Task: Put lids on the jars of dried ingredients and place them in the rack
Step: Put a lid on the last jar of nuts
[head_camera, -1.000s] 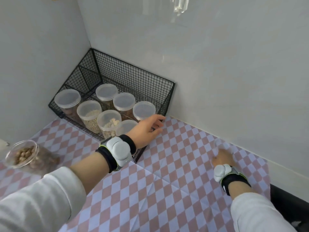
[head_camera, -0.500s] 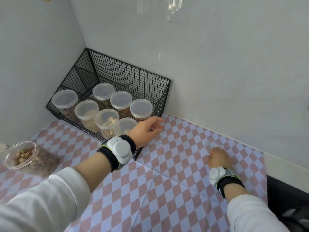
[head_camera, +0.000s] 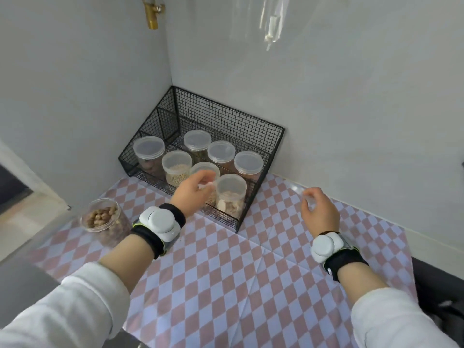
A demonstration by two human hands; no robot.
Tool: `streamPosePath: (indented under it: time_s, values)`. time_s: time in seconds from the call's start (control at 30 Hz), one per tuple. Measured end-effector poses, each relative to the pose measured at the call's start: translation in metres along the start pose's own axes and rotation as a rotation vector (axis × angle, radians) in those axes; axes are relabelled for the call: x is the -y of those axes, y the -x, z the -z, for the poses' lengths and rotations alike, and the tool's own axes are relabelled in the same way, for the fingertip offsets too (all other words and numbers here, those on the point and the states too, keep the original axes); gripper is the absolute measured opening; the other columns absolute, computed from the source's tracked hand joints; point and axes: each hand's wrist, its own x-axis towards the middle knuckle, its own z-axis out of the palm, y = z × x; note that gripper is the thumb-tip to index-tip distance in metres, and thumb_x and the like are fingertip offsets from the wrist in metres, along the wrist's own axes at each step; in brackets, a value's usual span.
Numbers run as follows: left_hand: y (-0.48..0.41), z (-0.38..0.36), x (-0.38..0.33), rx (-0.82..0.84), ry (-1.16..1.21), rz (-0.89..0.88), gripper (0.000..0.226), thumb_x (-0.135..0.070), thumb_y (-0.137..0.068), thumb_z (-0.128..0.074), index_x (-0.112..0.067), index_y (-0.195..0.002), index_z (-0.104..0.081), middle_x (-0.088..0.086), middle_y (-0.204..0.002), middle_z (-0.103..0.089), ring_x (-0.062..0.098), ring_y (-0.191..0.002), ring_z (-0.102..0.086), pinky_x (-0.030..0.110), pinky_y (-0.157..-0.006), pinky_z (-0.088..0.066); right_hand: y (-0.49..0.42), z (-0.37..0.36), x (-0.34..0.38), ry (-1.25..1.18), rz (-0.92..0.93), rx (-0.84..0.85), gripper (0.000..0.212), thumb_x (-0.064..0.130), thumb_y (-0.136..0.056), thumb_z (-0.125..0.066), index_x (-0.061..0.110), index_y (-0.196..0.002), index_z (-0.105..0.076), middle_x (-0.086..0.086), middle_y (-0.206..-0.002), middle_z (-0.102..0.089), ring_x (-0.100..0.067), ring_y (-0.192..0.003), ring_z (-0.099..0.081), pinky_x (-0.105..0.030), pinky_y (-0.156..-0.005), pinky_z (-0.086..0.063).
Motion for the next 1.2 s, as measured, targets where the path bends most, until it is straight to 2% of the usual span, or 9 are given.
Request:
streamPosePath:
  time_s: [0.2, 0.37, 0.47, 0.57, 0.73, 0.8, 0.87, 1.03, 1.2]
  values:
    - [0.02, 0.065, 0.048, -0.231, -0.082, 0.113, 0.035, -0.019, -0.089, -0.059, -0.012, -0.123, -0.054, 0.009, -0.129, -0.052, 0.022, -0.12, -0.047, 0.021, -0.096, -0.031, 0.01, -0.02, 0.075, -0.086, 0.151, 0.018, 0.014, 0.012, -0.087, -0.057, 0.009, -0.101, -0.06, -0.008, -0.106, -0.068, -0.029, -0.097, -0.062, -0.038, -0.074, -0.048]
    - [0.045, 0.119, 0.094, -0.358, -0.31, 0.301, 0.047, -0.037, -0.083, -0.063, -0.02, -0.125, -0.053, 0.012, -0.132, -0.047, 0.034, -0.124, -0.039, 0.045, -0.107, -0.029, 0.017, -0.041, 0.122, -0.075, 0.296, 0.071, 0.013, 0.011, -0.084, -0.061, 0.009, -0.097, -0.062, -0.008, -0.095, -0.069, -0.03, -0.089, -0.062, -0.035, -0.069, -0.048]
    - [0.059, 0.127, 0.109, -0.264, -0.313, 0.458, 0.068, -0.046, -0.075, -0.069, -0.026, -0.134, -0.041, 0.011, -0.141, -0.035, 0.035, -0.132, -0.028, 0.05, -0.111, -0.027, 0.021, -0.05, 0.134, -0.08, 0.323, 0.089, 0.015, 0.011, -0.084, -0.061, 0.008, -0.099, -0.063, -0.007, -0.097, -0.069, -0.026, -0.09, -0.063, -0.027, -0.069, -0.043]
    - [0.067, 0.127, 0.122, -0.173, -0.271, 0.549, 0.08, -0.04, -0.072, -0.074, -0.027, -0.138, -0.032, 0.012, -0.143, -0.025, 0.036, -0.133, -0.024, 0.051, -0.109, -0.03, 0.027, -0.056, 0.142, -0.066, 0.335, 0.101, 0.014, 0.011, -0.084, -0.062, 0.008, -0.098, -0.062, -0.008, -0.095, -0.069, -0.027, -0.088, -0.063, -0.027, -0.068, -0.042]
    - [0.069, 0.119, 0.124, -0.201, -0.333, 0.491, 0.072, -0.03, -0.075, -0.07, -0.03, -0.136, -0.033, 0.012, -0.138, -0.029, 0.035, -0.128, -0.03, 0.048, -0.104, -0.038, 0.035, -0.054, 0.141, -0.054, 0.329, 0.145, 0.015, 0.012, -0.084, -0.06, 0.01, -0.099, -0.059, -0.007, -0.094, -0.068, -0.027, -0.086, -0.063, -0.032, -0.068, -0.048]
    - [0.067, 0.108, 0.116, -0.163, -0.326, 0.424, 0.072, -0.031, -0.073, -0.072, -0.03, -0.135, -0.035, 0.011, -0.138, -0.032, 0.033, -0.126, -0.035, 0.046, -0.101, -0.042, 0.038, -0.048, 0.138, -0.057, 0.314, 0.174, 0.015, 0.013, -0.085, -0.058, 0.012, -0.1, -0.058, -0.006, -0.095, -0.067, -0.027, -0.087, -0.062, -0.037, -0.07, -0.051]
    - [0.064, 0.092, 0.104, -0.132, -0.302, 0.332, 0.072, -0.034, -0.072, -0.072, -0.031, -0.133, -0.036, 0.009, -0.137, -0.034, 0.031, -0.122, -0.041, 0.045, -0.099, -0.045, 0.041, -0.04, 0.133, -0.065, 0.298, 0.181, 0.014, 0.012, -0.086, -0.058, 0.011, -0.1, -0.058, -0.006, -0.095, -0.067, -0.027, -0.087, -0.061, -0.034, -0.068, -0.048]
    - [0.059, 0.04, 0.06, 0.026, -0.279, 0.116, 0.074, -0.032, -0.072, -0.072, -0.032, -0.136, -0.034, 0.007, -0.136, -0.031, 0.028, -0.122, -0.04, 0.037, -0.096, -0.045, 0.051, -0.018, 0.119, -0.081, 0.226, 0.173, 0.012, 0.013, -0.088, -0.056, 0.011, -0.099, -0.058, -0.002, -0.095, -0.066, -0.023, -0.089, -0.06, -0.032, -0.069, -0.046]
    - [0.065, -0.015, 0.036, 0.21, -0.298, 0.019, 0.083, -0.038, -0.069, -0.074, -0.032, -0.138, -0.029, 0.003, -0.137, -0.03, 0.027, -0.123, -0.04, 0.042, -0.098, -0.046, 0.066, -0.005, 0.099, -0.176, 0.105, 0.178, 0.01, 0.01, -0.087, -0.057, 0.011, -0.097, -0.058, 0.003, -0.092, -0.061, -0.022, -0.094, -0.059, -0.04, -0.081, -0.05]
